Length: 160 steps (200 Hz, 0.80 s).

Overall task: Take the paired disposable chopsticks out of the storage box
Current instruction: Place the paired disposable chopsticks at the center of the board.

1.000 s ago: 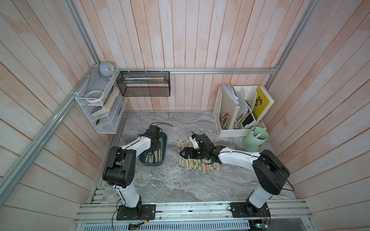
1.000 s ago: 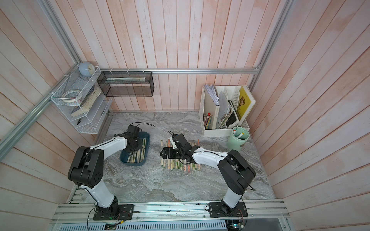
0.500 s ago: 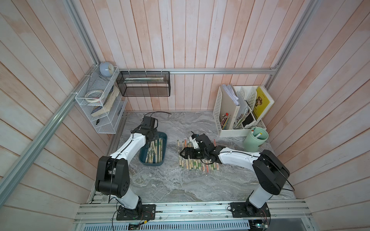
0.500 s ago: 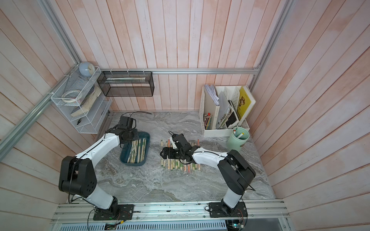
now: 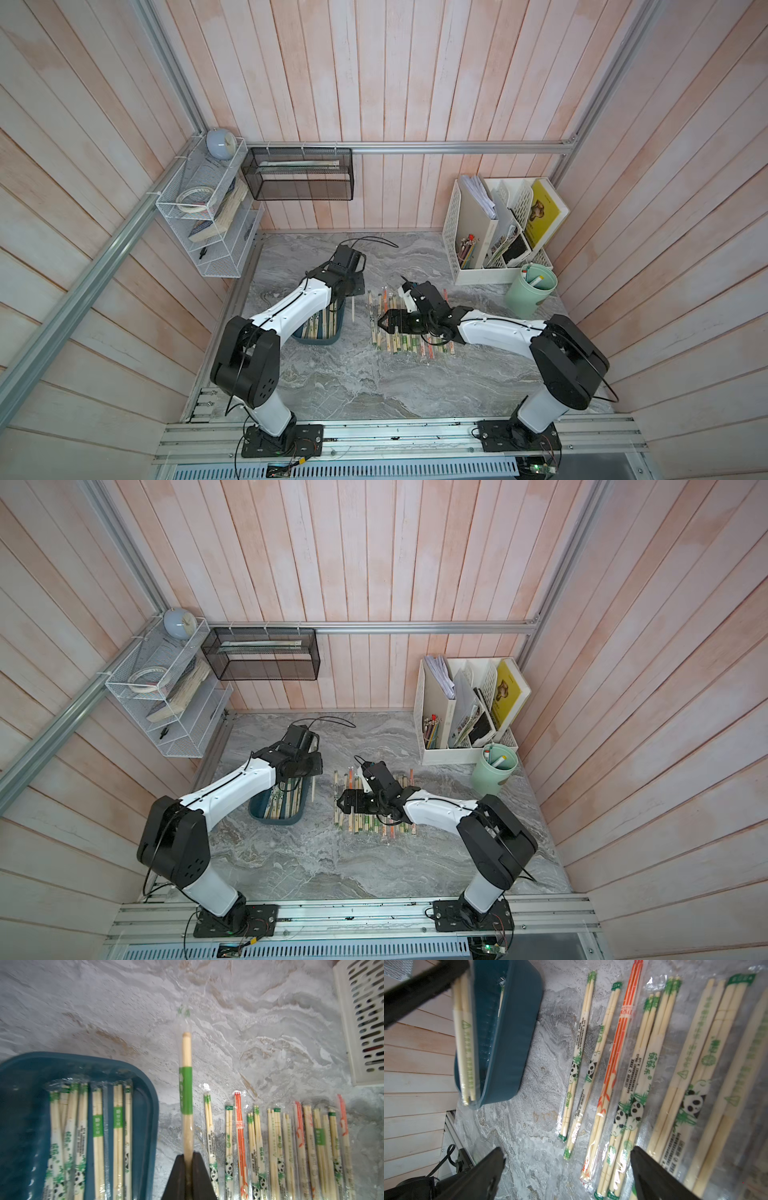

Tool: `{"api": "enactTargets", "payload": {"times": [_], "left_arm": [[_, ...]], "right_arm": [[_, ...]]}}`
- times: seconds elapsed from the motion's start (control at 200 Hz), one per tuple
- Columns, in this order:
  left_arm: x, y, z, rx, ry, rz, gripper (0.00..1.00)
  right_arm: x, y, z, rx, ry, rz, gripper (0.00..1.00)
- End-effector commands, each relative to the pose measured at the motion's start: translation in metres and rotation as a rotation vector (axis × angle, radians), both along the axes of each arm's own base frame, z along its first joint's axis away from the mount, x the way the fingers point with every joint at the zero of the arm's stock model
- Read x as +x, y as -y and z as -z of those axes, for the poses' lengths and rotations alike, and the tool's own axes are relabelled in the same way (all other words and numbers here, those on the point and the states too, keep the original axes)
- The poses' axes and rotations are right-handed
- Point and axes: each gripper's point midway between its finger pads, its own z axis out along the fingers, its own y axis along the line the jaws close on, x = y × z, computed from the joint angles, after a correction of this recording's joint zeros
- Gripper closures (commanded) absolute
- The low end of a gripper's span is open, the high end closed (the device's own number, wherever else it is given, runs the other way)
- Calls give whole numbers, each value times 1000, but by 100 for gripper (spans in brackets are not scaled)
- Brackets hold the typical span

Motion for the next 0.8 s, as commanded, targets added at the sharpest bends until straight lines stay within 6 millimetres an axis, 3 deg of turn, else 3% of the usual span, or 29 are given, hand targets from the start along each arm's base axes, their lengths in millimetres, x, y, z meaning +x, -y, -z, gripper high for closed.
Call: {"api": "enactTargets", "payload": {"times": [0.0, 0.285, 0.61, 0.725, 0.795], "left_arm": [[4, 13, 17, -14, -25, -21, 100], [-4, 14, 69, 24, -137, -75, 100], [-16, 18, 90, 52, -176, -76, 97], [-19, 21, 90, 50, -178, -70, 89], [-20, 22, 89, 53, -174, -65, 76]], "right_arm": [[-1, 10, -2, -7, 21, 24, 3], [-12, 19, 8, -5, -4, 39, 3], [-15, 20, 7, -3, 3, 41, 3], [-16, 22, 6, -4, 4, 43, 3], [-17, 23, 5, -2, 7, 42, 3]]}}
